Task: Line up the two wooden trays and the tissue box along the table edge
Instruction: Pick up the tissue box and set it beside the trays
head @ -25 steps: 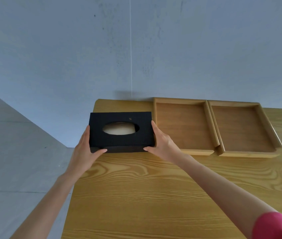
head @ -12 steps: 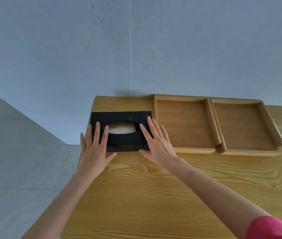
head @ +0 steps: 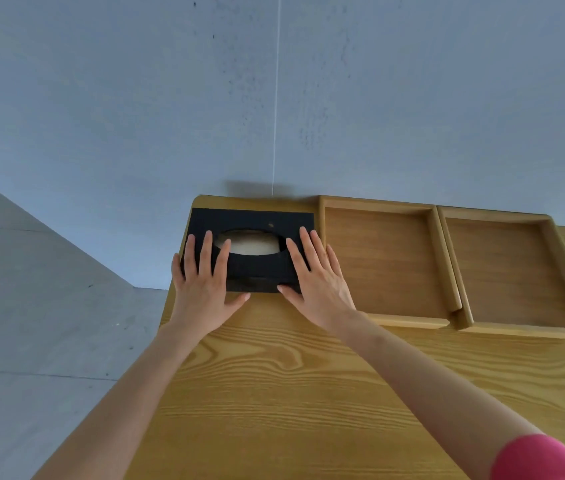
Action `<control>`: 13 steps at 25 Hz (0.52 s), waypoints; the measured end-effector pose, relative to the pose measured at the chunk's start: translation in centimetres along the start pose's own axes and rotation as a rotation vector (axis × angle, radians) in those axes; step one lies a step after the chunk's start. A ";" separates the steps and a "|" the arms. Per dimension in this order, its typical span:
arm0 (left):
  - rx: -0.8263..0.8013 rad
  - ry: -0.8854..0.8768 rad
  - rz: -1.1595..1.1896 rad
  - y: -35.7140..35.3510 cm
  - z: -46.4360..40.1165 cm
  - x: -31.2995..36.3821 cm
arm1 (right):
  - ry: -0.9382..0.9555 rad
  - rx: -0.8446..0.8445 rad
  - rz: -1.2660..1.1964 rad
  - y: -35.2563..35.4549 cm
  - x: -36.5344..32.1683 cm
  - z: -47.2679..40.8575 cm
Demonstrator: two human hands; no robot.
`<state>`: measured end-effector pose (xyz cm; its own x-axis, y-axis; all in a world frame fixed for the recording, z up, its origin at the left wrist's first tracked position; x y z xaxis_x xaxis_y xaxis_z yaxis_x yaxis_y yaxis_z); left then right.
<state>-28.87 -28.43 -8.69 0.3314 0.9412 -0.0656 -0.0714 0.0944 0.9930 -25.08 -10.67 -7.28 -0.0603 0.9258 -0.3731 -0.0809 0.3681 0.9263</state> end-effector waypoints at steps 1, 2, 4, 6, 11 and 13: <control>-0.006 0.007 0.013 -0.1 -0.7 -0.2 | -0.002 -0.007 -0.003 0.1 0.2 -0.7; 0.004 0.009 0.023 -0.1 -1.3 -0.3 | -0.007 -0.015 -0.003 0.2 0.3 -1.3; 0.033 0.015 0.039 0.1 -2.6 -0.6 | -0.013 -0.025 -0.001 0.2 0.5 -2.6; 0.022 0.020 0.055 0.4 -4.0 -0.9 | -0.013 -0.018 0.006 0.3 0.7 -4.1; -0.019 0.029 0.055 0.9 -7.2 -2.0 | -0.001 0.002 0.030 0.4 0.9 -7.1; -0.014 0.017 0.055 0.9 -7.4 -2.3 | 0.003 0.015 0.017 0.2 0.9 -7.2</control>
<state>-36.66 -28.10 -8.36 0.3110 0.9503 -0.0130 -0.1019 0.0469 0.9937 -32.35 -10.42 -7.79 -0.0643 0.9319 -0.3571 -0.0651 0.3532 0.9333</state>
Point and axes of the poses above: each hand's wrist, its own z-axis away from the middle knuckle, its own y-axis out of the back of the hand, x = y × z, the point moved 3 cm from there along -z, towards the middle knuckle, and after that the axes turned 8 degrees about -z, right-handed, at the moved point
